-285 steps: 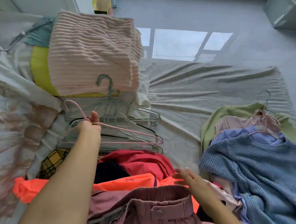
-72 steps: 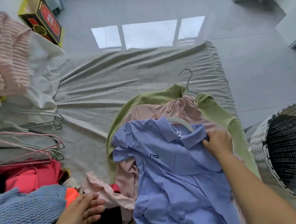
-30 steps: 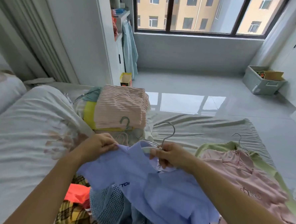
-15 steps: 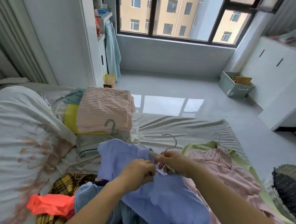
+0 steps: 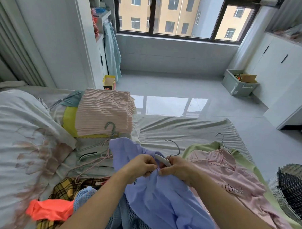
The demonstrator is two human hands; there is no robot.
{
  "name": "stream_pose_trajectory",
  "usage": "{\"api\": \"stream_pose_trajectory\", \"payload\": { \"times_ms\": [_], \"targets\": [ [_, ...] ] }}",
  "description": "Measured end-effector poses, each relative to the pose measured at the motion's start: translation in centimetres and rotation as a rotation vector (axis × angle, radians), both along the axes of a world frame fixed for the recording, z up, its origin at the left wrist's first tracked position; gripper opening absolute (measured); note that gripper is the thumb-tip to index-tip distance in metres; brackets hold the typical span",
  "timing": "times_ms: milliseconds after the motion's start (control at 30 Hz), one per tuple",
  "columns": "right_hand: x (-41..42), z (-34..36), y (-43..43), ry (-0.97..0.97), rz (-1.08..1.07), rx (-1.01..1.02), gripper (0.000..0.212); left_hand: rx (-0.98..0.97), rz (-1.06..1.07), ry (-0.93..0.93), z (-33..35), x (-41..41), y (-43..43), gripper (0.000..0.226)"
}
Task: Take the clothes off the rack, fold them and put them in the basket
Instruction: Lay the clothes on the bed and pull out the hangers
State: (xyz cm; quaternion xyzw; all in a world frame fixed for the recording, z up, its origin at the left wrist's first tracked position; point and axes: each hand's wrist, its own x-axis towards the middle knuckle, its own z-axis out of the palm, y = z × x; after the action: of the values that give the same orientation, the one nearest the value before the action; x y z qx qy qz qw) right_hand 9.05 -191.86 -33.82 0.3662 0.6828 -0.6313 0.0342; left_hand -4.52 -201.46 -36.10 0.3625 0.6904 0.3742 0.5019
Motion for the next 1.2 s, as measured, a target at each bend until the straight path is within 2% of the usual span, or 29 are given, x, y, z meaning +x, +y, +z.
{"api": "stream_pose_trajectory", "payload": {
  "times_ms": [300,400,533,667,800,867,933,1000,1033,1100,1200],
  "targets": [
    [-0.3,-2.2,-2.5,0.037,-0.073,0.121,0.028,-0.075,0.287,-0.053,-2.7,2.5,-0.5,0.034],
    [0.2,-2.6,-2.1,0.038,-0.062,0.113,0.029,-0.087,0.244,-0.112,-2.1,1.9,-1.0,0.028],
    [0.2,-2.6,-2.2,-0.021,-0.059,0.146,0.035,-0.141,0.209,-0.129,-1.7,1.5,-0.9,0.030],
    [-0.1,-2.8,-2.6,0.006,-0.131,0.172,0.036,-0.183,0.406,-0.356,-2.1,2.5,-0.6,0.030],
    [0.0,-3.3,-3.3,-0.006,-0.061,0.185,0.030,-0.186,0.564,-0.563,-3.0,2.5,-0.7,0.035],
    [0.5,-3.6,-2.9,0.028,-0.087,0.086,0.029,-0.152,0.464,-0.510,-3.1,2.4,-1.2,0.027],
    [1.1,-3.8,-2.2,0.029,-0.147,0.006,0.025,-0.091,0.228,-0.291,-2.8,2.2,-2.1,0.018],
    [1.6,-4.0,-1.7,0.034,-0.181,-0.017,0.024,-0.094,0.002,-0.067,-2.5,2.0,-2.3,0.022],
    [1.6,-4.0,-1.8,0.028,-0.179,-0.030,0.022,-0.102,-0.033,-0.023,-2.4,1.8,-2.3,0.025],
    [1.4,-3.9,-1.9,0.010,-0.168,-0.063,0.019,-0.118,0.029,-0.085,-2.8,1.3,-2.0,0.029],
    [0.9,-3.4,-1.8,0.025,-0.157,-0.007,0.010,-0.123,0.228,-0.320,-3.4,2.1,-1.6,0.026]
  ]
}}
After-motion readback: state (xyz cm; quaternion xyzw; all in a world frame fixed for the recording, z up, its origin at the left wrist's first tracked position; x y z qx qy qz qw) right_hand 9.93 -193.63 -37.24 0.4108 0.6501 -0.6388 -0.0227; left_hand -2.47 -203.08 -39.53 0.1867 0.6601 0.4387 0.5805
